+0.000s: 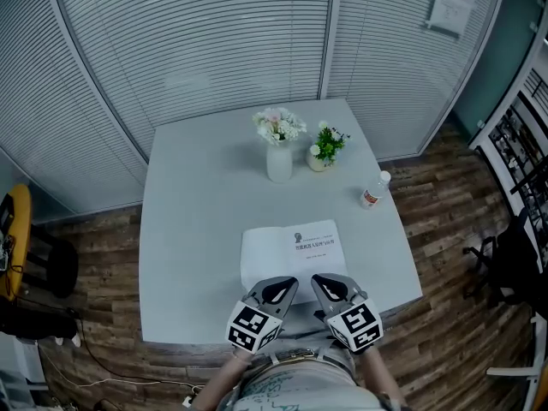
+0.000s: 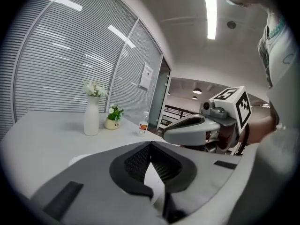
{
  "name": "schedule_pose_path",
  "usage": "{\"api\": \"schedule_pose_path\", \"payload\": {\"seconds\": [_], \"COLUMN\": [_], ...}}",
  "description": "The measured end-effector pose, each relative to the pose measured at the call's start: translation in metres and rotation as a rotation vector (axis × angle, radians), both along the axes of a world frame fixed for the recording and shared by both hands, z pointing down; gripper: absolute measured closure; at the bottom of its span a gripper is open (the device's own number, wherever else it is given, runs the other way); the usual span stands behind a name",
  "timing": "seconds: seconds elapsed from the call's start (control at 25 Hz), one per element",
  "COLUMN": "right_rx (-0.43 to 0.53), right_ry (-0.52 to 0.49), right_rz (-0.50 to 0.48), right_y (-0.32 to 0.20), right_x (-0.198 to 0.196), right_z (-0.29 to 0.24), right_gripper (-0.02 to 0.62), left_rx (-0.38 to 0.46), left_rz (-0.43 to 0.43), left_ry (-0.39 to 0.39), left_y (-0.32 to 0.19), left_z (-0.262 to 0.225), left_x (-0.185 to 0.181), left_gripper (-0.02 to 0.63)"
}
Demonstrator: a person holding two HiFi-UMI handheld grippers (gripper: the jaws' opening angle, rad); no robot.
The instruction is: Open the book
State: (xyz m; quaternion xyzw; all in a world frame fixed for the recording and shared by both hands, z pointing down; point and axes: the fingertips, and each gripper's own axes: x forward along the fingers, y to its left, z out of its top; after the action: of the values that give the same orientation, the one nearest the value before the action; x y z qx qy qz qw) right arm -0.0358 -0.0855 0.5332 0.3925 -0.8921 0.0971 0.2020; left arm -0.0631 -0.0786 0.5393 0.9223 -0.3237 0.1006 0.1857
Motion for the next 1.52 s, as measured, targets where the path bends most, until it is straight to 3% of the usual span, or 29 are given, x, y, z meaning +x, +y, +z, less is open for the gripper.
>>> {"api": "schedule_pose_path", "payload": {"seconds": [0.48,0.72,0.96,1.2,1.52], "right_rx": [0.125,0.269,0.34,0.365,0.364], "right_ry": [-0.131,-0.241,-0.252,-0.276,-0.268], "right_rz": [-0.016,-0.052,-0.062,-0.02,-0.012], "right_y": [-0.008,-0.01,-0.011,-0.01,-0.006], "right_x": [-0.014,-0.019,-0.017,-0.009,-0.007], "right_z": [-0.062,-0.109,-0.128,-0.139,-0.14], "right_gripper": [0.592,0.592,0.592,0.592,0.592], "left_rx": [0.168,0.323,0.401,0.375,0.364], "left_rz": [-0.038,-0.056,-0.027,-0.035,-0.055], "left_ry": [0.101,0.143,0.211,0.265,0.251], "left_y": [-0.009,-0.014,-0.013,-0.011,-0.009], "left_z": [-0.074,-0.121,-0.156,-0.165,-0.159], "left_x": [-0.009,-0.014,-0.019,-0.027,-0.024], "left_gripper": [0.607,0.607,0.607,0.607,0.607]}}
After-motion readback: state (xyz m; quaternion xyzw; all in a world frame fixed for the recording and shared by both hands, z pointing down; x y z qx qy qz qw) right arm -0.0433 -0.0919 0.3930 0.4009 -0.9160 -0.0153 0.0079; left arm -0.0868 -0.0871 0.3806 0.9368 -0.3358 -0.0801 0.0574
